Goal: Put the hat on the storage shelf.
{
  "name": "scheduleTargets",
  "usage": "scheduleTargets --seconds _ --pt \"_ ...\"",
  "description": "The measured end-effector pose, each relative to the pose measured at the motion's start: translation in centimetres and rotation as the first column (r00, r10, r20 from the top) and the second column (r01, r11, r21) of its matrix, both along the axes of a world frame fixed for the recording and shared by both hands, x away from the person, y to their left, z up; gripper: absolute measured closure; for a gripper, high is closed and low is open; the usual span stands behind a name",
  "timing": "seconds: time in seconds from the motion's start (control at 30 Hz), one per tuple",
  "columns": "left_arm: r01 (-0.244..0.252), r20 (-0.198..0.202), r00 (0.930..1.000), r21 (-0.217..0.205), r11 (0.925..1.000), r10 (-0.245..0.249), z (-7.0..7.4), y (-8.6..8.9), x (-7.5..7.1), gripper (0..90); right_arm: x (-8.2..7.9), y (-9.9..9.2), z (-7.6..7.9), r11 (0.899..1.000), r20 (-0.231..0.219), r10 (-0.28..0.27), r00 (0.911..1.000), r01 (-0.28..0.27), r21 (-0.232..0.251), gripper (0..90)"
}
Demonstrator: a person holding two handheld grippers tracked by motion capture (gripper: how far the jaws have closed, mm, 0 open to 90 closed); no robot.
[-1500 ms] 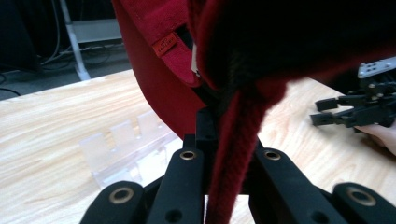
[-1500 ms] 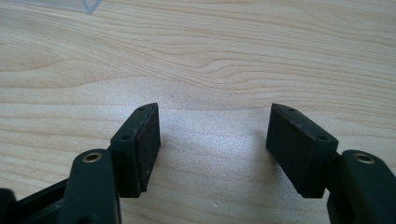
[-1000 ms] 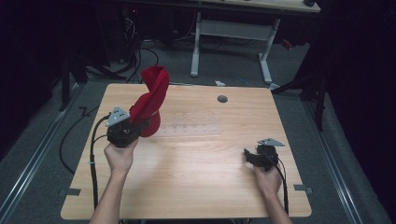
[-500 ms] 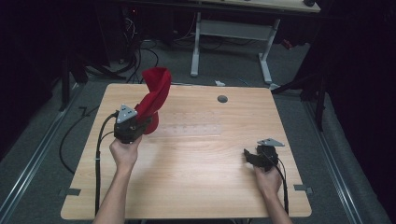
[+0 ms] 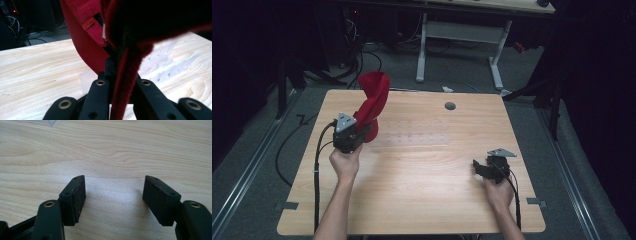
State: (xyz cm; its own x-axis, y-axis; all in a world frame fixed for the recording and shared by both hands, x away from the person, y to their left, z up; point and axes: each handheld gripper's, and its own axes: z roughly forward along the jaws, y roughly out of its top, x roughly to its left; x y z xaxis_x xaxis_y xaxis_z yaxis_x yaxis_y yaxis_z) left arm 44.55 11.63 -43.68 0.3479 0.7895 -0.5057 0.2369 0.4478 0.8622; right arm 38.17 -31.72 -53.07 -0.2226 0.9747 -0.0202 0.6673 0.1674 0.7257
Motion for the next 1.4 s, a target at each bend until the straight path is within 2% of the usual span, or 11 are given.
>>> scheduleTargets --seconds 0.23,0.47,0.57,0.7,0.77,0.9,1.07,1.2,1.27,1.4 --pt "-0.002 -0.013 0.9999 0.032 0.9995 0.003 -1.1 -0.9 0.5 85.4 0.0 0.0 0.0 1.0 0.0 0.0 1.0 0.0 0.002 35.2" --pt "-0.024 -0.031 0.9992 -0.001 0.9997 0.024 -2.0 -0.7 1.0 85.2 0.0 0.0 0.0 1.0 0.001 0.008 1.0 -0.008 0.001 35.2" --pt "-0.021 -0.061 0.9979 -0.016 0.9997 0.019 -2.9 -0.7 0.9 85.0 0.0 0.1 0.0 1.0 -0.001 0.01 1.0 -0.01 0.001 35.2" --pt "-0.016 -0.054 0.9985 -0.056 0.9983 0.013 -3.3 -0.4 0.7 84.7 0.0 0.1 0.0 1.0 -0.001 0.009 1.0 -0.009 0.001 35.2" --pt "-0.012 -0.057 0.9984 -0.051 0.9986 0.009 -3.3 -0.5 0.6 84.4 0.0 0.1 0.0 1.0 -0.001 0.009 1.0 -0.009 0.001 35.2" --pt "-0.003 -0.106 0.9943 -0.073 0.9973 -0.005 -3.7 -0.4 0.1 81.7 0.1 0.1 0.0 1.0 -0.001 0.008 1.0 -0.008 0.001 35.3" --pt "0.003 -0.128 0.9917 -0.093 0.9957 -0.015 -3.7 -0.3 0.0 79.9 0.1 0.2 0.0 1.0 -0.001 0.011 0.9999 -0.011 0.002 35.3" --pt "0.015 -0.154 0.9876 -0.098 0.9951 -0.03 -4.3 -0.1 0.0 75.2 0.1 0.2 0.0 1.0 -0.001 0.011 0.9999 -0.011 0.002 35.3" --pt "0.016 -0.15 0.9883 -0.088 0.996 -0.029 -4.2 -0.1 -0.1 70.2 0.1 0.2 0.0 1.0 -0.001 0.012 0.9999 -0.012 0.002 35.2" --pt "-0.008 -0.149 0.9888 -0.068 0.9976 -0.002 -4.0 -0.1 -0.3 53.7 0.1 0.2 0.0 1.0 -0.001 0.012 0.9999 -0.012 0.002 35.2"
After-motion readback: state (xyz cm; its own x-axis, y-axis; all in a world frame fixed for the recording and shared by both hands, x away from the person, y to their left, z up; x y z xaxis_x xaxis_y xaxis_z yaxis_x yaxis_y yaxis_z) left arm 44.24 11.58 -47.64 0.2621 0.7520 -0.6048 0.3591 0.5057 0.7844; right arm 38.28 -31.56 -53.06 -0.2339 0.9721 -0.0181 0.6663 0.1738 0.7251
